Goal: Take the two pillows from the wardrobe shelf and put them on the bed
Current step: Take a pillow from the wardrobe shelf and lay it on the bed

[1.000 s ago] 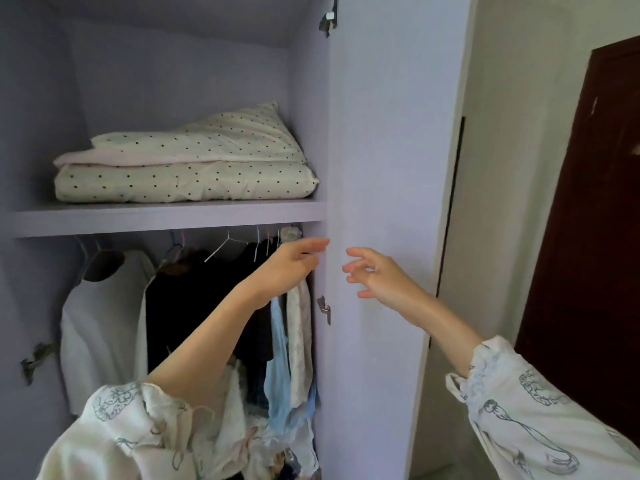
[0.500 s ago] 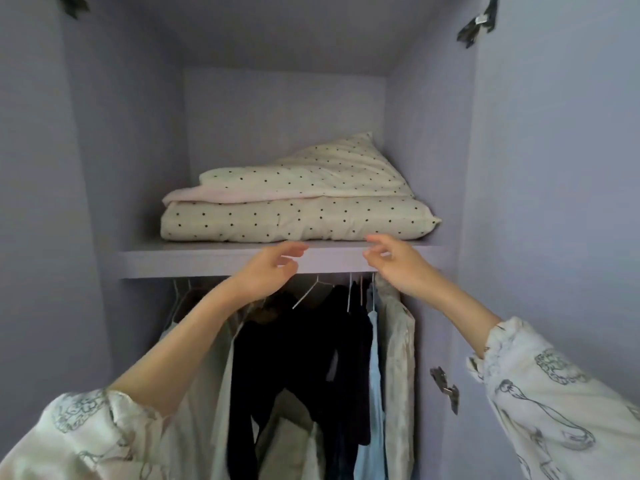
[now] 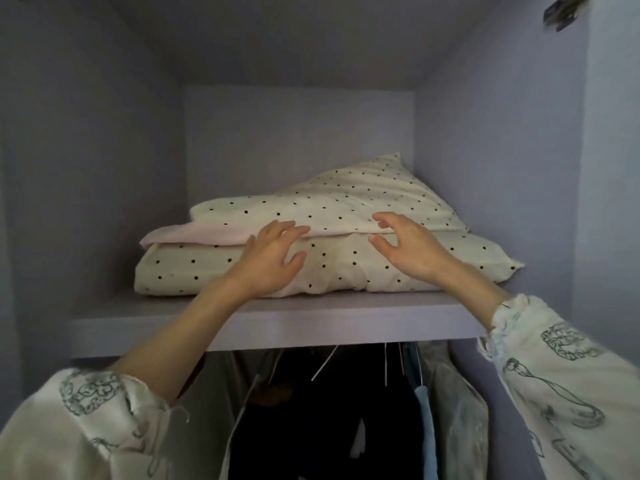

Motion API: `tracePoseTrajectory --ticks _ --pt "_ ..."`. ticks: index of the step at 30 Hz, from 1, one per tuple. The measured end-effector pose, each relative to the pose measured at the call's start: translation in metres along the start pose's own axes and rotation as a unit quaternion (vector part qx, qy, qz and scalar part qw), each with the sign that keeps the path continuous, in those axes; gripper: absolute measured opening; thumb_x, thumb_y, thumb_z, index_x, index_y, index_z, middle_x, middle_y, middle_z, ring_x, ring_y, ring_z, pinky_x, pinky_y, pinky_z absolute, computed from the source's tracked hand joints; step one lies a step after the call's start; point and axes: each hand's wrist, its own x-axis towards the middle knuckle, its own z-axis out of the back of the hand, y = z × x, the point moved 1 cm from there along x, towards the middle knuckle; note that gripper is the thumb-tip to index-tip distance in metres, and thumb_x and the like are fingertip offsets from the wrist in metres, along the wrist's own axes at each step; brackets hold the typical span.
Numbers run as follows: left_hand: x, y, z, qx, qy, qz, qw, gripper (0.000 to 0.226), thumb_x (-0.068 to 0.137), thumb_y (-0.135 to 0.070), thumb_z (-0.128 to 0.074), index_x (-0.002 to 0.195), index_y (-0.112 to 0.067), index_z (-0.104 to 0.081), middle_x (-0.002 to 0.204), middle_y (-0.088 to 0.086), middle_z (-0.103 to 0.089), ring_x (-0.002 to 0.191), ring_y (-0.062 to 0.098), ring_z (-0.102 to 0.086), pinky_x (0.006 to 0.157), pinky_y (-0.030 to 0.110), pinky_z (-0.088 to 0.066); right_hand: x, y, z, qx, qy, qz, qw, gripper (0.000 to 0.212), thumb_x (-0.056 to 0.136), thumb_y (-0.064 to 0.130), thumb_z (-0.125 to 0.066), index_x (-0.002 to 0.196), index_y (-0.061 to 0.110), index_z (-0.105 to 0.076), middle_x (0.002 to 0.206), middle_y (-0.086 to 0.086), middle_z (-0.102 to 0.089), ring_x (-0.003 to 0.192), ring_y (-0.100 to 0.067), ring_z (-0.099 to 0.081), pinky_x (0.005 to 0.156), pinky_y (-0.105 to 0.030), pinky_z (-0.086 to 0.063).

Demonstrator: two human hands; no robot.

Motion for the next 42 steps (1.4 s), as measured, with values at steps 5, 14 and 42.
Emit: tracePoseTrajectory --ticks 5,14,42 --pt "0.061 0.020 -0.027 0.096 0.011 0.008 0.995 0.053 0.096 -0.045 -0.031 0.145 -0.035 -0.016 0.158 -0.002 -0.007 0.144 0.020 0.006 0.112 0.057 0.006 0.067 -0.024 -0.020 -0.062 -0.010 0.072 0.995 0.053 0.093 0.038 -0.047 0.141 0.020 -0.034 0.147 -0.004 -0.037 0.137 -0.021 -0.028 0.108 -0.031 -0.022" --pt "0.140 0.064 -0.034 0.247 -0.013 0.002 0.969 0.077 0.079 -0.070 -0.043 0.145 -0.039 -0.017 0.153 -0.006 -0.025 0.139 0.017 -0.021 0.112 0.047 -0.013 0.158 -0.063 -0.053 -0.147 0.124 0.096 0.977 0.080 0.084 0.058 -0.051 0.147 0.035 -0.008 0.159 0.006 -0.001 0.145 -0.016 0.004 0.116 -0.049 0.000" --pt "0.166 0.057 -0.051 0.343 -0.159 -0.004 0.926 0.046 0.091 -0.038 -0.045 0.132 -0.018 -0.044 0.112 0.011 -0.060 0.096 0.033 -0.057 0.080 0.043 -0.039 0.193 -0.066 -0.068 -0.279 -0.008 0.206 0.938 0.092 0.075 0.057 -0.062 0.146 0.027 -0.010 0.147 0.000 -0.034 0.128 -0.026 -0.040 0.104 -0.047 -0.032"
